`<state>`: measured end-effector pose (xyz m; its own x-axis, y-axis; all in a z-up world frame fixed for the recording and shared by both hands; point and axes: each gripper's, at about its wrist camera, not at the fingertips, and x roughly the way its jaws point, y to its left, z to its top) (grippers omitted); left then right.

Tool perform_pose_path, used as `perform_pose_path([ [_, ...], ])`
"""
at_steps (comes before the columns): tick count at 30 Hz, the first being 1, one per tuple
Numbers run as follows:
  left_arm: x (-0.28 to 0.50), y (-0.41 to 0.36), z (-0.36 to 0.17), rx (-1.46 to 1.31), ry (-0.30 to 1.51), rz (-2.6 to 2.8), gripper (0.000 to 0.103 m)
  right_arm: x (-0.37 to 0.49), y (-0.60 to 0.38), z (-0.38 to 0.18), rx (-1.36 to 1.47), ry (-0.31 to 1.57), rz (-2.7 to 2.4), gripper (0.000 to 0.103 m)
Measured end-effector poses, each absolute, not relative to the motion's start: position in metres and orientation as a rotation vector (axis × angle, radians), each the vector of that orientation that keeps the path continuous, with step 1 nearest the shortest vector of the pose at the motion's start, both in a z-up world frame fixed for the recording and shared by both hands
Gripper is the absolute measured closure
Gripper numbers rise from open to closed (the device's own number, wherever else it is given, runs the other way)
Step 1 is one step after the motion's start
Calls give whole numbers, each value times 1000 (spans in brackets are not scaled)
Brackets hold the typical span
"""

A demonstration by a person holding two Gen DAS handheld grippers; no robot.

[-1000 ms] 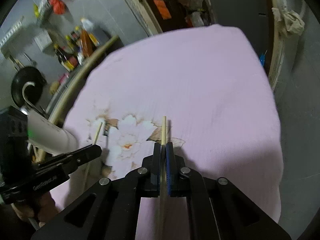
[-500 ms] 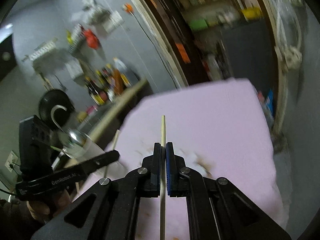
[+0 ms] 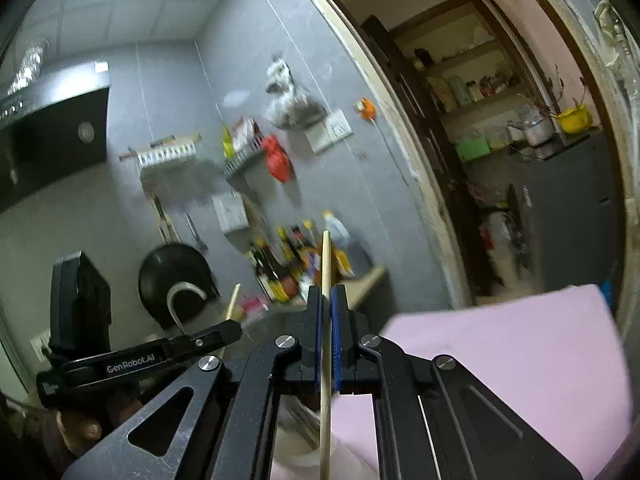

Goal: Organize utensils
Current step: 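Lift the chopstick in the right gripper and carry it over the holder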

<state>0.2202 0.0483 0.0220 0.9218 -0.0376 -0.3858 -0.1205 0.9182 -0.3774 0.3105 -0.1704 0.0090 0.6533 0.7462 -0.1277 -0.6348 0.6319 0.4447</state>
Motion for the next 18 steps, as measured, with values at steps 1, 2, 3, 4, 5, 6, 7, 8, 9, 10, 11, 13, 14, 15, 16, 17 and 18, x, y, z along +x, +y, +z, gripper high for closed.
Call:
perform_pose_path([
  [1, 216, 63, 25, -422, 363, 58, 98, 312, -159, 11, 404, 298, 802, 99],
  [2, 213, 75, 25, -434, 340, 70, 98, 312, -149, 12, 427, 279, 796, 99],
  [3, 210, 88, 26, -449, 316, 87, 98, 313, -140, 12, 446, 265, 789, 99],
  [4, 208, 105, 26, -470, 291, 110, 98, 313, -130, 11, 457, 257, 779, 99],
  [5, 208, 116, 23, -486, 278, 125, 98, 310, -125, 9, 465, 249, 768, 99],
  [6, 208, 127, 20, -505, 264, 140, 98, 311, -115, 8, 476, 235, 746, 99],
  [7, 209, 142, 16, -536, 245, 158, 98, 308, -111, 5, 483, 225, 736, 99],
  [8, 210, 151, 12, -554, 234, 169, 98, 308, -108, 1, 489, 216, 725, 99],
  [9, 211, 160, 8, -574, 224, 186, 98, 309, -101, -4, 491, 216, 706, 99],
  [10, 214, 171, 1, -604, 214, 205, 98, 310, -100, -9, 493, 218, 696, 99],
  [11, 216, 177, -4, -626, 206, 211, 98, 311, -98, -14, 497, 220, 685, 99],
  [13, 220, 185, -15, -653, 194, 236, 98, 314, -93, -23, 493, 228, 663, 99],
  [14, 222, 186, -19, -657, 191, 243, 98, 315, -93, -26, 493, 232, 655, 99],
  [15, 226, 186, -24, -655, 190, 253, 98, 317, -92, -31, 494, 237, 643, 99],
  [16, 228, 186, -28, -647, 190, 261, 98, 317, -95, -35, 495, 239, 634, 99],
  [17, 230, 186, -30, -641, 190, 266, 98, 319, -96, -38, 494, 239, 623, 99],
  [18, 232, 184, -34, -633, 190, 274, 98, 320, -95, -42, 495, 238, 613, 99],
])
